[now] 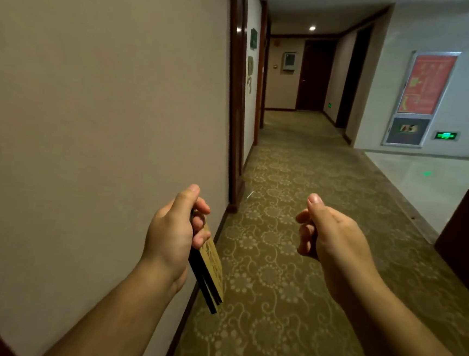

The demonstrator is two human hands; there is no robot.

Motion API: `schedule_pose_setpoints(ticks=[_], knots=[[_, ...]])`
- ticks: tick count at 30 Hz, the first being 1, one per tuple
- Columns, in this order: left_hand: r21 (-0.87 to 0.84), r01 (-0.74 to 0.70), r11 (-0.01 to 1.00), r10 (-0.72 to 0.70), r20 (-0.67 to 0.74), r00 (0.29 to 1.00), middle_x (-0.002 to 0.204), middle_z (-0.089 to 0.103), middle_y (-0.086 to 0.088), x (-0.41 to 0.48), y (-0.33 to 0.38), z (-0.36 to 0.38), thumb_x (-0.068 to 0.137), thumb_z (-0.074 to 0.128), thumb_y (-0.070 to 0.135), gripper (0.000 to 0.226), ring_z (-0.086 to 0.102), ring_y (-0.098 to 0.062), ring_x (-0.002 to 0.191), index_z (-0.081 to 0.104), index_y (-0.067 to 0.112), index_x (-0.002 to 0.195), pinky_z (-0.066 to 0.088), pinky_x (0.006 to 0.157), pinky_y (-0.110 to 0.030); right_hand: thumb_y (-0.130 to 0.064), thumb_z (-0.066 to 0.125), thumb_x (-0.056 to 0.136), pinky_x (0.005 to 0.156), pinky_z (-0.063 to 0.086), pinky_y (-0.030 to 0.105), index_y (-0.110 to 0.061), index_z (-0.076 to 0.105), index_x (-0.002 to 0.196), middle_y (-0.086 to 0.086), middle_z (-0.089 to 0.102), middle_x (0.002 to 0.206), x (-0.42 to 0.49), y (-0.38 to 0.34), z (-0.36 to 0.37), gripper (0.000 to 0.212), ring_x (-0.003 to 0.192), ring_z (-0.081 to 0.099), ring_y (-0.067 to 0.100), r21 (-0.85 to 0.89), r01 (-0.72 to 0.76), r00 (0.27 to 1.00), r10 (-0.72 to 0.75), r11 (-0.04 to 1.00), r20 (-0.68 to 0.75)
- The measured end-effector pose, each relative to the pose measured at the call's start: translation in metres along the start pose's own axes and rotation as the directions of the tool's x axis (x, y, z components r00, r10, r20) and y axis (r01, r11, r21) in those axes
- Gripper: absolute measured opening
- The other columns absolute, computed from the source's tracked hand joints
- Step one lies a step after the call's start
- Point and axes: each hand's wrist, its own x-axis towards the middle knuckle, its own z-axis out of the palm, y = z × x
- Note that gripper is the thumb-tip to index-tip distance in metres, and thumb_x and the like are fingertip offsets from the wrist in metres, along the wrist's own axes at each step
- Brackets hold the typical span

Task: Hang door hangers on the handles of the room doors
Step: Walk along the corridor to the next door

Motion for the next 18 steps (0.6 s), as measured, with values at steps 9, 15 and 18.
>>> schedule_pose_setpoints(ticks=[9,15,18], knots=[[0.035,-0.031,0.999,0.031,0.024,0.999,0.058,0.035,-0.001,0.151,-0.025,0.029,0.096,0.053,0.038,0.039,0.029,-0.012,0.043,0.054,0.01,0.069,0.033,0.053,-0.03,-0.05,0.05,0.096,0.059,0.045,0.032,-0.008,0.068,0.083,-0.008,0.052,0.052,0.142,0.002,0.035,0.047,0.055,0.048,0.011,-0.061,0.035,0.999,-0.037,0.997,-0.03],[0.064,-0.033,0.997,0.026,0.112,0.993,0.055,0.036,-0.001,0.262,-0.023,0.059,0.096,0.053,0.039,0.041,0.029,-0.012,0.044,0.057,0.008,0.069,0.034,0.054,-0.031,-0.049,0.05,0.096,0.062,0.045,0.034,-0.008,0.068,0.086,-0.008,0.052,0.052,0.248,-0.003,0.06,0.046,0.054,0.049,0.011,-0.046,0.035,0.996,-0.039,0.998,-0.08],[0.086,-0.053,0.995,0.044,0.101,0.994,0.055,0.036,-0.001,0.313,-0.027,0.076,0.097,0.053,0.037,0.04,0.029,-0.012,0.042,0.056,0.009,0.069,0.035,0.056,-0.032,-0.05,0.05,0.096,0.061,0.045,0.033,-0.009,0.069,0.086,-0.008,0.052,0.053,0.299,0.01,0.068,0.046,0.054,0.049,0.01,-0.033,0.03,0.994,-0.033,0.999,-0.103]])
